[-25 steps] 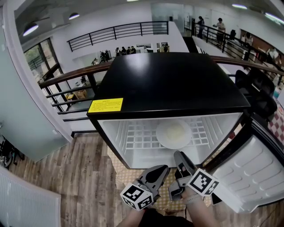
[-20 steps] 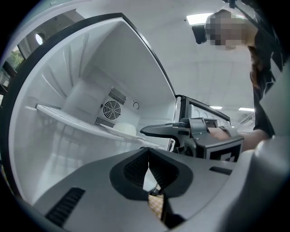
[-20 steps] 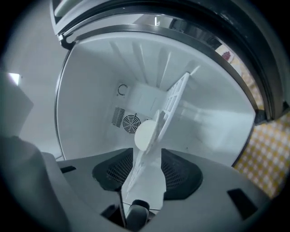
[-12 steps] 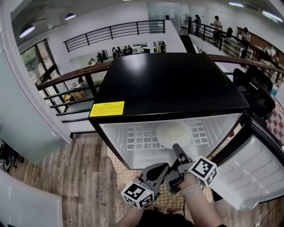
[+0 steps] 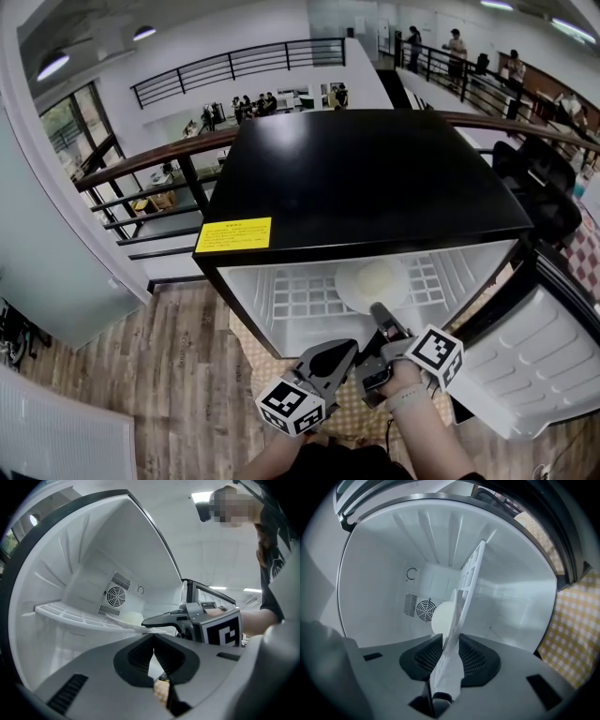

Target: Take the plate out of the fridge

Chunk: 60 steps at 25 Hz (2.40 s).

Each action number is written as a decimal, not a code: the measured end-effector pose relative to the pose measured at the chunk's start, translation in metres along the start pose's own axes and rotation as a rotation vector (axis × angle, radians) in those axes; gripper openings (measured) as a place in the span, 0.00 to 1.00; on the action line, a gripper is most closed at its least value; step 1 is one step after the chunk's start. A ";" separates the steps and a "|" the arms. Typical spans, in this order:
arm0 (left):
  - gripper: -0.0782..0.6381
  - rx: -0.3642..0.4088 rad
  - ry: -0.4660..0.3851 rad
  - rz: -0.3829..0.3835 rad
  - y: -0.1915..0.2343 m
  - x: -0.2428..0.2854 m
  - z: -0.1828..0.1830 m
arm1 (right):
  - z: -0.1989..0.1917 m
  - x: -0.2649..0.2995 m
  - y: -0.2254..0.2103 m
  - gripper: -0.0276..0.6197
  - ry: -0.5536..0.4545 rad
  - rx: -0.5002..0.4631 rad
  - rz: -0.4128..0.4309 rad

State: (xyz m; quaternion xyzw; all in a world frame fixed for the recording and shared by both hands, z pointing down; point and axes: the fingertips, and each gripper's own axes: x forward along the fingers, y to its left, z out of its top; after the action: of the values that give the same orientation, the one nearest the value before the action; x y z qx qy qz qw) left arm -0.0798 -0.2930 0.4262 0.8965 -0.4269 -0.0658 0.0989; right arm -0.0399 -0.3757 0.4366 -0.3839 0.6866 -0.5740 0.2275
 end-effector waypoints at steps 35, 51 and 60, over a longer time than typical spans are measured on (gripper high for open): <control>0.12 -0.043 -0.023 -0.043 0.005 0.004 0.003 | -0.014 -0.022 0.009 0.12 0.006 0.109 0.041; 0.12 -0.032 -0.035 -0.034 0.008 0.007 0.009 | -0.005 -0.024 0.004 0.13 -0.028 0.136 0.076; 0.12 -0.042 -0.029 -0.030 0.011 0.004 0.004 | -0.010 -0.029 0.005 0.22 -0.003 0.126 0.096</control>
State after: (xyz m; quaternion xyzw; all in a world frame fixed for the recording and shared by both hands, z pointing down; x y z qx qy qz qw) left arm -0.0864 -0.3032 0.4249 0.8995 -0.4132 -0.0891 0.1103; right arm -0.0313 -0.3465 0.4303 -0.3364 0.6663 -0.6040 0.2794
